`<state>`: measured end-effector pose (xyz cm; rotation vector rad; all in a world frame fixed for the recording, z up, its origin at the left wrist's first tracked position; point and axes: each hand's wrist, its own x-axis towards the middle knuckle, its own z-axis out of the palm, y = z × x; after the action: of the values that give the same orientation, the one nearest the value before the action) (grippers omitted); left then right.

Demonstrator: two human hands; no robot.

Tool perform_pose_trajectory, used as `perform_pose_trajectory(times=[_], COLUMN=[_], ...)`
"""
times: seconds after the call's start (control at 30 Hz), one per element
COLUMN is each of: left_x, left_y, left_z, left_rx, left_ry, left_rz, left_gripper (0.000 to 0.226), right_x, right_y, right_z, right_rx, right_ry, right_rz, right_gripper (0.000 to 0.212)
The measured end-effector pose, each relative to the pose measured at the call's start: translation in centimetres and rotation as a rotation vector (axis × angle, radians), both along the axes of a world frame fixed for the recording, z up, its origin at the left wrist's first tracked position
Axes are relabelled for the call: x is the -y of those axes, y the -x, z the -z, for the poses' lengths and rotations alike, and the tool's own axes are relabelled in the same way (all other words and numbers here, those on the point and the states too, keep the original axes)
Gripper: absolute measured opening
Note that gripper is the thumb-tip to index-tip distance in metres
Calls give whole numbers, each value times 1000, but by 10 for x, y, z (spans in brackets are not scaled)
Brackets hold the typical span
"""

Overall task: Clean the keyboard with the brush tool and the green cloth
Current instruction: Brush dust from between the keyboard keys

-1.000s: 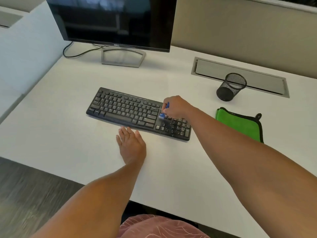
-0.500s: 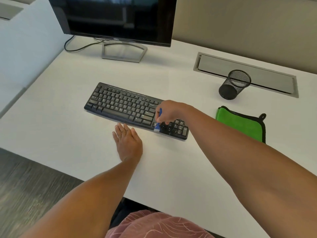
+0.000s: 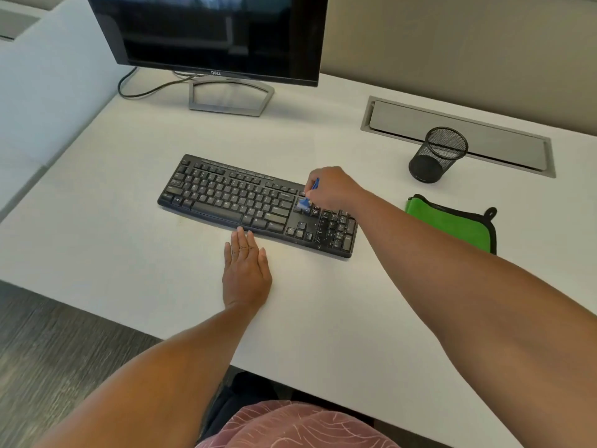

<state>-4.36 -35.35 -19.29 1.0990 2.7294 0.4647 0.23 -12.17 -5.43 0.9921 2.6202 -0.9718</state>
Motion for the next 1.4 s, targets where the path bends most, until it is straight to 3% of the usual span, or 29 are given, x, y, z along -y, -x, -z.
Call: perform_pose_trajectory(times=[0.27,0.43,0.53,0.63,0.7,0.83,1.03,1.13,1.3,1.4], left_x=[0,0,0,0,0,0,0,1,0,0], left_y=[1,2,2,2,2,1,1,2,1,1], left_z=[3,5,4,3,3,4,3,4,2,2], left_rx=[16,29,38,46,49,52,61,63,61,60], left_ry=[-21,-24,-18,-30,-38,-42,-26,-21,-24,-16], left_rz=[26,28,37,41,43,43,43,44,46,49], left_gripper=[65,62,63,65,65,64,63,60,63,63], right_x=[-11,-5,-8,-12,-11,-9,-16,-14,-13,-20], right_y=[18,25,33,42,41,36,44,40,34,40], right_z=[2,-4,-7,-3,1,-1,-1,11,-3,-5], right_rx=[26,271,140,44,99,292,8,82,225,125], right_ry=[-123,57,19,-147,-169,78,-148,-144,94,-95], right_rz=[73,-166,-65,32,-8,-170,84,64,-94,8], right_gripper=[14,19,21,22,20,12,14,15,11,18])
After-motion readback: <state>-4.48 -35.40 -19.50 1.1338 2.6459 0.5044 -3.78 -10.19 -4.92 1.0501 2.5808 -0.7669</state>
